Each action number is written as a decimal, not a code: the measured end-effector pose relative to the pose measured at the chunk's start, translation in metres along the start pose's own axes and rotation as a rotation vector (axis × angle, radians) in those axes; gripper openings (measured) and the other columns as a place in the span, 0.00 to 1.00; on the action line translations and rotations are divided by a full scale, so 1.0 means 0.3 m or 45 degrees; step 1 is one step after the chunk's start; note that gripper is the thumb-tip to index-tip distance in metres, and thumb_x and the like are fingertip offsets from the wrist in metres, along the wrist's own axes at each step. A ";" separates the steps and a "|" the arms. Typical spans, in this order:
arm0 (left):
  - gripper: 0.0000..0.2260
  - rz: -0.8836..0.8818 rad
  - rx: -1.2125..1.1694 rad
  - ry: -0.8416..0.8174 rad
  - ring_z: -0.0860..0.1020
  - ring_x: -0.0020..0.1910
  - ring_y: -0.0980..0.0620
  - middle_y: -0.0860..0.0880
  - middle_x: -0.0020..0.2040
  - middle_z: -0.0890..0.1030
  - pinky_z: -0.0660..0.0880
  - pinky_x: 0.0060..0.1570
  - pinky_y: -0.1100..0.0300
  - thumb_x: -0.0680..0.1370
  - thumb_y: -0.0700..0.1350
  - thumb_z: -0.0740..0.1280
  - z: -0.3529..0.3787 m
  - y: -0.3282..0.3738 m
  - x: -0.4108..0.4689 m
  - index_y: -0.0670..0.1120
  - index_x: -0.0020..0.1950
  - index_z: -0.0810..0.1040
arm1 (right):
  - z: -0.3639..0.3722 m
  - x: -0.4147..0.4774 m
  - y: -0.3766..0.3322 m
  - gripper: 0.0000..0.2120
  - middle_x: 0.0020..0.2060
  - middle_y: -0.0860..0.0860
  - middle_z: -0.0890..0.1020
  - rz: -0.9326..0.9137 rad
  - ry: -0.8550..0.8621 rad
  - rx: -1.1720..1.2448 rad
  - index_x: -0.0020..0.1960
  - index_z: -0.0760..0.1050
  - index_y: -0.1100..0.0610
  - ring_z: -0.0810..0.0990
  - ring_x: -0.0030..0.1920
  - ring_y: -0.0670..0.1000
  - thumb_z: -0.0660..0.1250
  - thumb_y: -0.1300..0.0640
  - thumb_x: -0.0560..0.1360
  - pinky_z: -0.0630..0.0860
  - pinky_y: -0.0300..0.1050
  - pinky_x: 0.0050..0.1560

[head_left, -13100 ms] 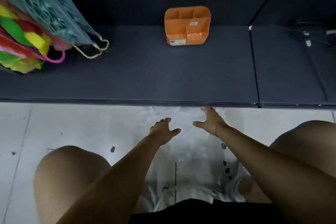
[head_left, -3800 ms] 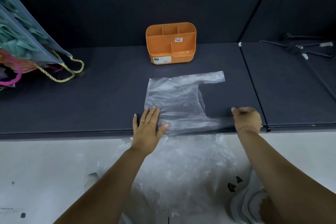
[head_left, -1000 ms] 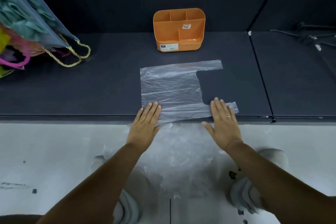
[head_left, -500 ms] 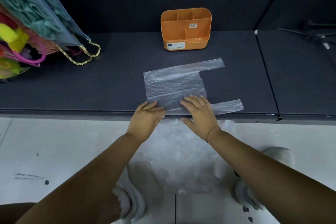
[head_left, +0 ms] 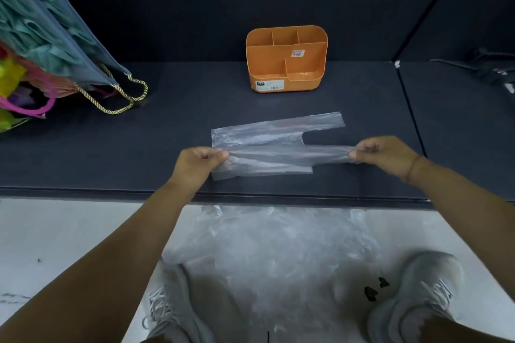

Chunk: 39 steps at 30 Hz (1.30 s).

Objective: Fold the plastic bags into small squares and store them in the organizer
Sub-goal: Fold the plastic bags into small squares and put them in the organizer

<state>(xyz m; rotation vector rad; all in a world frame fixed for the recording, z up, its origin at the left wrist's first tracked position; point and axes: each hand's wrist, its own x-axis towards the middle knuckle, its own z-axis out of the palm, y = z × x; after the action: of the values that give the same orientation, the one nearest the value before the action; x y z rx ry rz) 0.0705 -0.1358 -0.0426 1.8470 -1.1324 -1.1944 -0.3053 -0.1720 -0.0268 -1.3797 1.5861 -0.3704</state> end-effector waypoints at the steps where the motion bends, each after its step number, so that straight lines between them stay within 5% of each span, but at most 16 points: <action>1: 0.02 -0.017 -0.025 0.045 0.78 0.40 0.64 0.57 0.41 0.82 0.70 0.38 0.79 0.76 0.44 0.73 0.003 0.014 0.028 0.47 0.44 0.84 | -0.011 0.030 -0.011 0.07 0.41 0.52 0.83 0.020 0.016 0.073 0.48 0.81 0.62 0.80 0.43 0.47 0.71 0.58 0.75 0.74 0.30 0.43; 5: 0.06 -0.051 -0.021 0.201 0.78 0.37 0.58 0.54 0.37 0.82 0.72 0.34 0.75 0.75 0.45 0.74 0.021 0.027 0.165 0.46 0.39 0.83 | 0.002 0.165 -0.055 0.05 0.40 0.51 0.82 0.074 0.157 0.201 0.46 0.80 0.58 0.78 0.41 0.46 0.71 0.56 0.75 0.72 0.35 0.43; 9: 0.09 -0.110 0.146 0.265 0.78 0.42 0.56 0.54 0.41 0.82 0.72 0.41 0.66 0.75 0.49 0.74 0.041 0.003 0.247 0.44 0.48 0.85 | 0.038 0.284 -0.054 0.08 0.46 0.52 0.79 0.153 0.316 0.156 0.38 0.77 0.51 0.76 0.47 0.49 0.72 0.52 0.74 0.72 0.43 0.56; 11: 0.09 -0.106 0.299 0.265 0.79 0.42 0.52 0.54 0.37 0.81 0.70 0.42 0.62 0.76 0.52 0.72 0.049 -0.010 0.254 0.47 0.43 0.84 | 0.050 0.322 -0.050 0.13 0.41 0.53 0.76 0.188 0.369 0.057 0.34 0.75 0.57 0.74 0.45 0.52 0.71 0.52 0.75 0.73 0.44 0.49; 13: 0.09 -0.068 0.419 0.322 0.79 0.45 0.48 0.53 0.38 0.80 0.70 0.43 0.59 0.76 0.52 0.72 0.062 -0.017 0.247 0.48 0.40 0.81 | 0.064 0.340 -0.053 0.17 0.37 0.59 0.75 0.207 0.447 -0.089 0.40 0.76 0.67 0.75 0.41 0.58 0.69 0.52 0.76 0.71 0.45 0.42; 16: 0.13 0.086 0.741 0.608 0.73 0.60 0.41 0.43 0.58 0.76 0.67 0.57 0.50 0.75 0.50 0.72 0.088 -0.038 0.230 0.45 0.56 0.79 | 0.099 0.320 -0.087 0.14 0.52 0.56 0.78 0.215 0.706 -0.241 0.56 0.76 0.61 0.78 0.53 0.57 0.68 0.52 0.76 0.73 0.46 0.47; 19: 0.16 0.550 0.830 0.652 0.71 0.63 0.39 0.39 0.65 0.74 0.65 0.60 0.48 0.77 0.40 0.60 0.162 -0.052 0.189 0.40 0.63 0.76 | 0.212 0.279 -0.154 0.12 0.59 0.58 0.74 -0.143 0.921 -0.355 0.59 0.75 0.60 0.75 0.56 0.60 0.65 0.59 0.76 0.73 0.52 0.55; 22: 0.20 0.761 0.990 0.317 0.69 0.71 0.39 0.38 0.71 0.72 0.63 0.71 0.44 0.78 0.35 0.57 0.258 -0.097 0.153 0.37 0.69 0.73 | 0.417 0.245 -0.234 0.20 0.65 0.62 0.73 -0.623 0.579 -0.547 0.66 0.72 0.63 0.71 0.66 0.62 0.61 0.65 0.75 0.62 0.51 0.70; 26: 0.29 0.623 1.178 0.083 0.54 0.79 0.47 0.44 0.79 0.58 0.44 0.77 0.53 0.81 0.53 0.42 0.283 -0.128 0.121 0.40 0.78 0.57 | 0.588 0.245 -0.260 0.27 0.79 0.51 0.46 -0.541 0.093 -0.876 0.79 0.45 0.56 0.43 0.78 0.50 0.48 0.49 0.84 0.36 0.46 0.76; 30: 0.37 0.549 1.304 0.034 0.46 0.80 0.48 0.46 0.81 0.48 0.38 0.76 0.53 0.77 0.65 0.37 0.251 -0.140 0.133 0.44 0.80 0.47 | 0.515 0.268 -0.156 0.33 0.78 0.50 0.39 -0.341 0.143 -1.104 0.79 0.38 0.54 0.36 0.77 0.49 0.42 0.38 0.81 0.34 0.51 0.76; 36: 0.41 0.392 1.394 0.090 0.41 0.79 0.48 0.45 0.81 0.43 0.34 0.75 0.54 0.74 0.68 0.33 0.155 -0.165 0.121 0.43 0.80 0.41 | 0.323 0.261 -0.013 0.33 0.78 0.50 0.40 -0.248 0.215 -1.167 0.79 0.38 0.54 0.38 0.78 0.50 0.38 0.37 0.80 0.35 0.48 0.76; 39: 0.42 0.374 1.403 0.090 0.40 0.79 0.48 0.44 0.81 0.43 0.33 0.75 0.52 0.74 0.69 0.32 0.134 -0.168 0.111 0.43 0.80 0.41 | 0.296 0.232 -0.015 0.33 0.79 0.52 0.45 -0.314 0.278 -1.059 0.79 0.43 0.56 0.42 0.78 0.51 0.45 0.40 0.81 0.37 0.48 0.76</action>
<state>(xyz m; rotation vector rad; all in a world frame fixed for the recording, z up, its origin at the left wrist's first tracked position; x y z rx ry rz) 0.0560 -0.1482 -0.1126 2.2805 -2.1836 -0.2827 -0.2242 -0.2039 -0.0985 -2.2380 1.8443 0.0218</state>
